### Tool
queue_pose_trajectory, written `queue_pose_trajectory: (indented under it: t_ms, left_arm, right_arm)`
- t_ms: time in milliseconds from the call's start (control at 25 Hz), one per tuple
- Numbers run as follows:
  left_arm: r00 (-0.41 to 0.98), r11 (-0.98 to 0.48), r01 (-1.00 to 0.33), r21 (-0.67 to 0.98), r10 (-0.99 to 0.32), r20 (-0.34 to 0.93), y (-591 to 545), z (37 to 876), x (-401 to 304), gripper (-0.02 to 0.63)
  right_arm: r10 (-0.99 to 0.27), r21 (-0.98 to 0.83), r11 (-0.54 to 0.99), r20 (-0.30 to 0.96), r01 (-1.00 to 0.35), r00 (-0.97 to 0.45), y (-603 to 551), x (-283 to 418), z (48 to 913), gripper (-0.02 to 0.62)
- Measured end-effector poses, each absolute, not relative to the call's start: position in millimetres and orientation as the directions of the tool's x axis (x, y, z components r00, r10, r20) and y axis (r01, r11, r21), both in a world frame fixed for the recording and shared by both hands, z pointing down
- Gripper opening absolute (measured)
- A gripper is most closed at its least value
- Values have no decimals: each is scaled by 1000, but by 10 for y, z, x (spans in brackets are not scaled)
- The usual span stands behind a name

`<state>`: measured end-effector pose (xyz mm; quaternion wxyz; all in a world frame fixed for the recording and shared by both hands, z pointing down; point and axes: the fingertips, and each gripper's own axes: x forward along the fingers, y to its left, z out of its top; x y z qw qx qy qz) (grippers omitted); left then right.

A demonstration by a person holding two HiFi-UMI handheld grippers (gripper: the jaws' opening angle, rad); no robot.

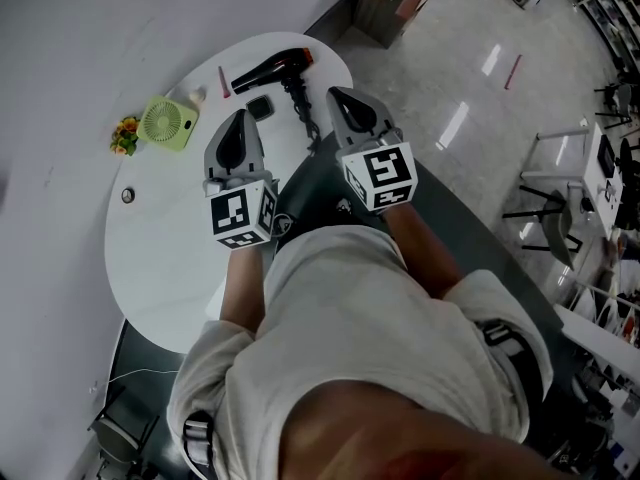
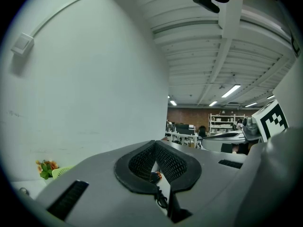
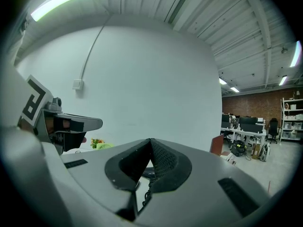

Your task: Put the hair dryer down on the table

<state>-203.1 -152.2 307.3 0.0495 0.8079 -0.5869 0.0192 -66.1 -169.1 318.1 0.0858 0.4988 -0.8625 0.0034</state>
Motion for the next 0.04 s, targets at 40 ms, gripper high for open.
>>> queue_pose_trajectory:
  t_ms: [40]
  left_arm:
    - [311,-307,-950,58,-946,88,-1532,3074,-2036,18]
  right_arm:
    - [-861,81,501,151,-862,-487,-1696,-664,3181,-2]
